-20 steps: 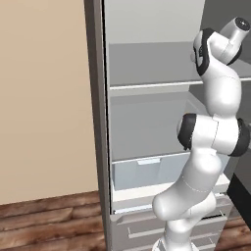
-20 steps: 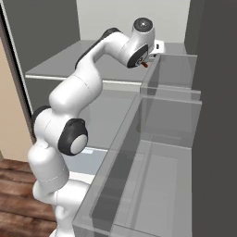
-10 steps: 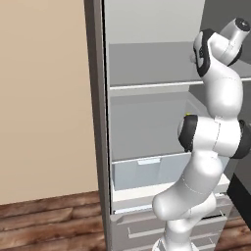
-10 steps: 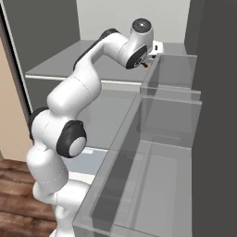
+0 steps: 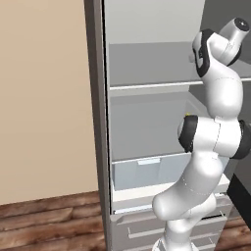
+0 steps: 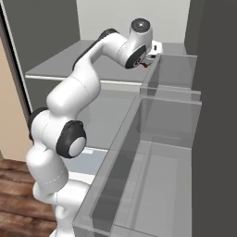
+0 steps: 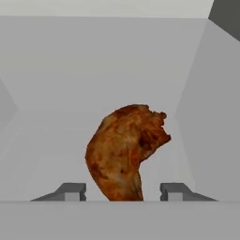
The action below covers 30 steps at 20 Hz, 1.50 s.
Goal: Place one corn and one chicken drumstick in each tupperware on the nearby counter, to pack two identical lunches.
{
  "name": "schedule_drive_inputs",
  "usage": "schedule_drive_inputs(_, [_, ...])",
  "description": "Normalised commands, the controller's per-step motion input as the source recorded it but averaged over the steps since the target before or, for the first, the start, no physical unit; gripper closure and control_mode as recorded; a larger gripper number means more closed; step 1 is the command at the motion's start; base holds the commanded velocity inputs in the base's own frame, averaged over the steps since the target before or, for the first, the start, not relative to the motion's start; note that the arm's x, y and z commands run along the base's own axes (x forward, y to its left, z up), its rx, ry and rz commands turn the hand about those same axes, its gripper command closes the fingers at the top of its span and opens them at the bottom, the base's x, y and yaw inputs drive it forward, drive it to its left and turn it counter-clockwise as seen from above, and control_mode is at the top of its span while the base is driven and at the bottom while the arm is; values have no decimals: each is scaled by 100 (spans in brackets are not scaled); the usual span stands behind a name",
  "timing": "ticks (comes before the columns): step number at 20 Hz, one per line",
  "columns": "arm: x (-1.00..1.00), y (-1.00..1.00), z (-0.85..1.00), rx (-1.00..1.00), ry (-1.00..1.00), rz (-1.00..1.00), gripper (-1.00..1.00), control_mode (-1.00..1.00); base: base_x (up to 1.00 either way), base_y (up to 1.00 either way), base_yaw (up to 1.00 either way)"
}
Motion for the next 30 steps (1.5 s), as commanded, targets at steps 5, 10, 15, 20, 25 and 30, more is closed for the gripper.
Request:
schedule_drive_inputs(5, [0,0,-56,0,12,0,100,-100,0,0,0])
schedule_drive_inputs(10, [-2,3,-35,0,9,0,100,-100,0,0,0])
schedule_drive_inputs(15, [-40,9,-58,0,-7,0,100,-100,0,0,0])
schedule_drive_inputs(20, [-72,50,-97,0,-27,0,100,-100,0,0,0])
schedule_drive_inputs(25, [-92,66,-68,0,-20,0,100,-100,0,0,0])
schedule_drive_inputs(30, [-100,10,7,0,8,-1,100,-100,0,0,0])
